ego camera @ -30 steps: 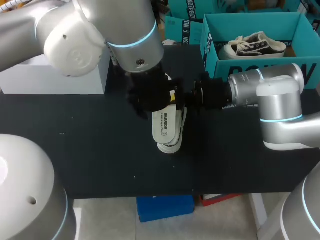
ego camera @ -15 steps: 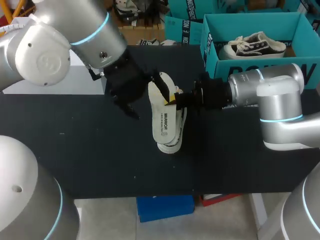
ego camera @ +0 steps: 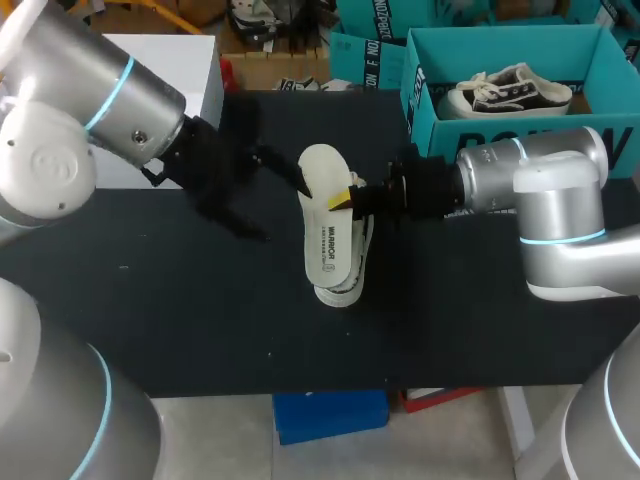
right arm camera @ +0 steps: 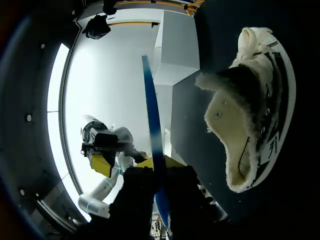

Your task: Take the shoe out of the shoebox, open the shoe tongue, remove and reinsert the insole, then place the shoe into the shoebox

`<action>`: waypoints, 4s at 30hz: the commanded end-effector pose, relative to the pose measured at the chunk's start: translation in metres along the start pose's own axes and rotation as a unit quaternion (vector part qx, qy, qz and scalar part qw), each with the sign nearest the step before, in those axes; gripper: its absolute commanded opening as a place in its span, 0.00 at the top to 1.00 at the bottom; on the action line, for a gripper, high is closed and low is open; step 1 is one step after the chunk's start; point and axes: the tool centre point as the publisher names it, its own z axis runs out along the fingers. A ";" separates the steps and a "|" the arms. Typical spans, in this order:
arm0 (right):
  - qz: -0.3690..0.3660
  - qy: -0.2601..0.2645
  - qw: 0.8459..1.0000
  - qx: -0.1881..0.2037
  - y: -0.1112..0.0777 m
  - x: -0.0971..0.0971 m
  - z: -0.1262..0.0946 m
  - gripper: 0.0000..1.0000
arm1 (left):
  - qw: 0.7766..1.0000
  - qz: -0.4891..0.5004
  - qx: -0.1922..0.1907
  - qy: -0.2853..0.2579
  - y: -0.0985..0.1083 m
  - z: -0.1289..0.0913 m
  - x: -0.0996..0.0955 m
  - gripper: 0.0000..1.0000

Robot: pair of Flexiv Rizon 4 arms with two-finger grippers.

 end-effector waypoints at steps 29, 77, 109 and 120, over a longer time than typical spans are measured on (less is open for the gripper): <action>0.001 -0.001 1.000 0.000 0.001 0.000 0.001 1.00 | 0.892 0.027 0.002 -0.452 0.006 -0.003 0.031 0.00; 0.001 -0.001 1.000 0.000 0.001 0.000 0.001 1.00 | 0.909 0.042 -0.135 -0.392 0.050 0.028 -0.013 0.11; 0.001 -0.001 1.000 0.000 0.001 0.000 0.001 1.00 | 0.914 0.029 -0.144 -0.378 0.067 0.044 -0.021 1.00; 0.001 -0.027 0.999 -0.028 -0.009 0.010 -0.009 0.00 | 0.932 0.018 -0.112 -0.344 0.047 0.040 -0.002 1.00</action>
